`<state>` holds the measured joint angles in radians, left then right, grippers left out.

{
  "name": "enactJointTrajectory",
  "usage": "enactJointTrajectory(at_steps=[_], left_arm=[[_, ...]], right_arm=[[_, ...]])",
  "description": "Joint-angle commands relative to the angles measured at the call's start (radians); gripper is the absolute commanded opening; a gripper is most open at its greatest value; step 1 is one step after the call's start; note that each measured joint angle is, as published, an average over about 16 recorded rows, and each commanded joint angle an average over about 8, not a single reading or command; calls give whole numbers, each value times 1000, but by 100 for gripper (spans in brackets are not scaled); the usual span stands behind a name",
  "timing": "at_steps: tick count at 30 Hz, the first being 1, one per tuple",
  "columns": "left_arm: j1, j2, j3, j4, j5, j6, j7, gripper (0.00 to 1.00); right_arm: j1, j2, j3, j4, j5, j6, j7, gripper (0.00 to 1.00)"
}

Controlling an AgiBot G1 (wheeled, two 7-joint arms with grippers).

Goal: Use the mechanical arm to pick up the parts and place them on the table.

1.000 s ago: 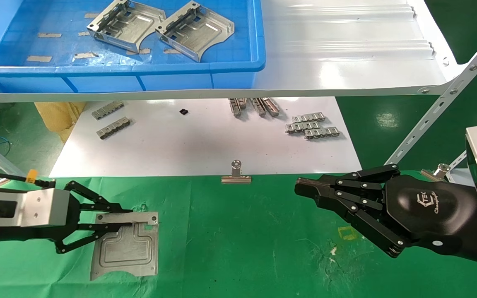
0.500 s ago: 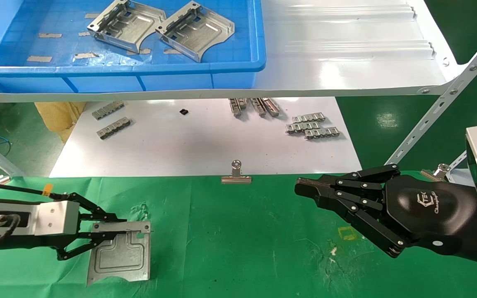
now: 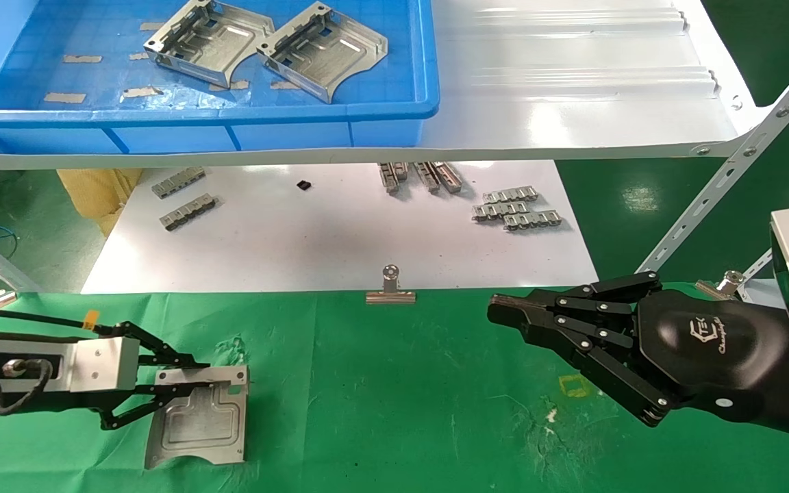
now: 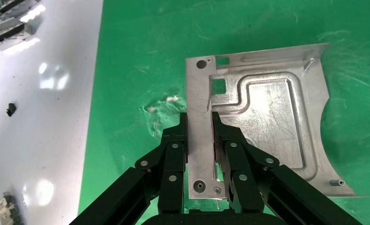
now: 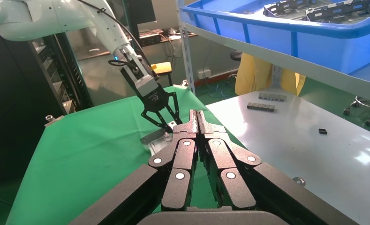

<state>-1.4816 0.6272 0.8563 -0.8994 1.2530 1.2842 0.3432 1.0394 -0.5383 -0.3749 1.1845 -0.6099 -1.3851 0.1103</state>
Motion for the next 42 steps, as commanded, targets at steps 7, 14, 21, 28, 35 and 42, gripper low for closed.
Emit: enactJointTrajectory(at_steps=[7, 14, 21, 28, 35, 42], left_arm=[[-4, 5, -1, 11, 2, -3, 10, 100], [-13, -13, -30, 1, -86, 62, -17, 100], [-13, -45, -67, -39, -225, 173, -79, 100], [17, -45, -107, -66, -254, 180, -123, 100], [66, -41, -166, -106, -288, 184, -174, 100], [116, -38, -226, -147, -322, 188, -226, 100]], right_arm=[[0, 0, 0, 0, 0, 0, 0, 0], [0, 0, 0, 0, 0, 0, 0, 0], [0, 0, 0, 0, 0, 0, 0, 53], [0, 0, 0, 0, 0, 0, 0, 100], [0, 0, 0, 0, 0, 0, 0, 100], [0, 0, 0, 0, 0, 0, 0, 100]])
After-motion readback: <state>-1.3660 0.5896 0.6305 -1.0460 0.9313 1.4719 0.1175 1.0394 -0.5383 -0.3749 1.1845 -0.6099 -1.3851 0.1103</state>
